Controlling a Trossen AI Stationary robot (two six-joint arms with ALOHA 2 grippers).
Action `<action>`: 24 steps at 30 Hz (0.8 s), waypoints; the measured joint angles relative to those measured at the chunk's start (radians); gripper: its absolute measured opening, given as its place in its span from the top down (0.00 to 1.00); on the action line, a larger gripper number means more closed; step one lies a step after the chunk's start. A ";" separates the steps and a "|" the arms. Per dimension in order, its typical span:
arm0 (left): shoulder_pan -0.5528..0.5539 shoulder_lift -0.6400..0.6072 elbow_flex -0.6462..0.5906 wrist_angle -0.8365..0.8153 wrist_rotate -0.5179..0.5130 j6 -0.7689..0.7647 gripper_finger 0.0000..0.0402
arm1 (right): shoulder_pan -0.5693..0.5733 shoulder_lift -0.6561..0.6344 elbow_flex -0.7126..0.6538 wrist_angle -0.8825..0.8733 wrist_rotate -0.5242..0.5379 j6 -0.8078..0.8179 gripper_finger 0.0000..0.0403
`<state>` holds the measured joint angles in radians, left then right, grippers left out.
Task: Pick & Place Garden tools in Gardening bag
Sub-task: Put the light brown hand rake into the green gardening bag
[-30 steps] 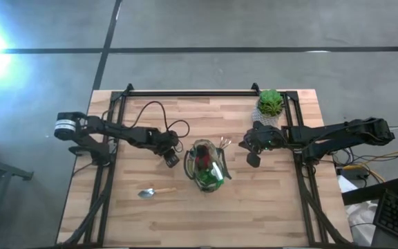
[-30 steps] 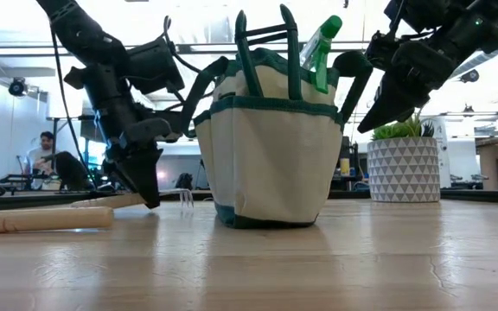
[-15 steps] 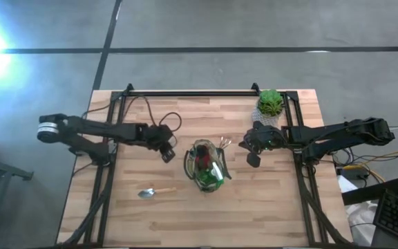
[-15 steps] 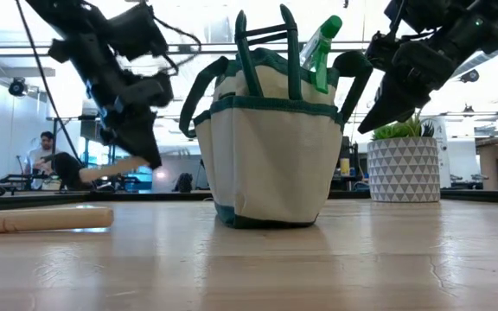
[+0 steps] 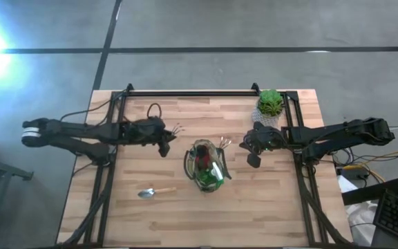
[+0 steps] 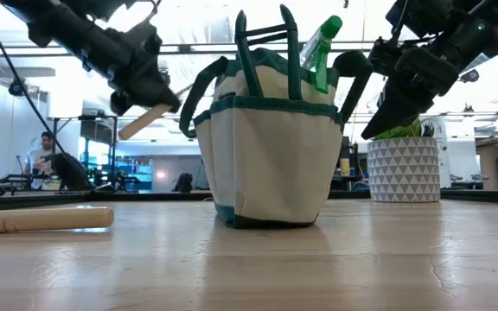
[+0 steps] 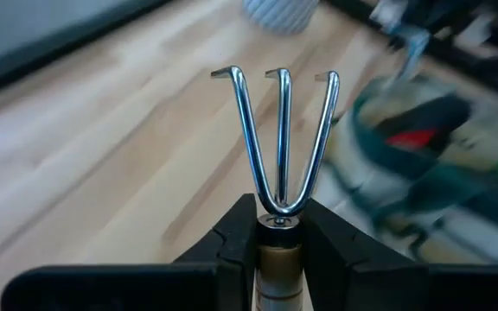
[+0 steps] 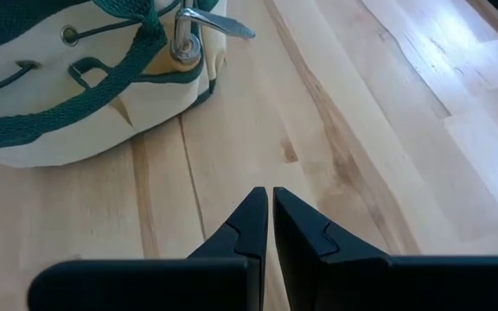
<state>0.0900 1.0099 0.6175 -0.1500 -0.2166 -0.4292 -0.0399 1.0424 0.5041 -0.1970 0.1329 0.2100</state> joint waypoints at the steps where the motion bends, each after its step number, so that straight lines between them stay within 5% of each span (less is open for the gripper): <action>1: -0.003 -0.004 -0.008 0.036 0.000 0.015 0.83 | 0.000 0.000 -0.001 0.000 0.000 0.000 0.96; 14: -0.054 -0.013 -0.074 0.297 0.014 0.127 0.83 | 0.000 0.000 -0.003 0.000 0.000 0.010 0.96; 24: -0.114 -0.013 -0.198 0.762 0.106 0.235 0.83 | 0.000 0.000 -0.003 0.000 0.000 0.011 0.96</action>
<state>-0.0237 0.9974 0.4192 0.6116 -0.1111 -0.1944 -0.0399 1.0424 0.5011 -0.1970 0.1329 0.2207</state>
